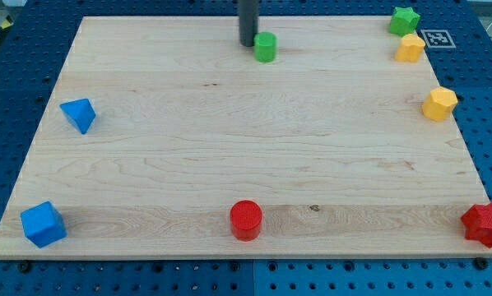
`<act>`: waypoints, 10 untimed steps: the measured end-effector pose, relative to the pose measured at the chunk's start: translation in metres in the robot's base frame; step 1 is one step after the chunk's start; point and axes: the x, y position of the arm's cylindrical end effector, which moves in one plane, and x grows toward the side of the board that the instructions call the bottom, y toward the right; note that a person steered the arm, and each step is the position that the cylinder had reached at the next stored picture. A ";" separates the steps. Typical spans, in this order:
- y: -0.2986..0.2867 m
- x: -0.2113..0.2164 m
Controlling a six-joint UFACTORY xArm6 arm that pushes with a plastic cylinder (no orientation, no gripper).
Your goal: Slide the green circle towards the center right
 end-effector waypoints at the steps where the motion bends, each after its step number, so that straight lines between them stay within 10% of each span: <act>1: 0.040 0.025; 5: 0.033 0.081; 10: 0.084 0.055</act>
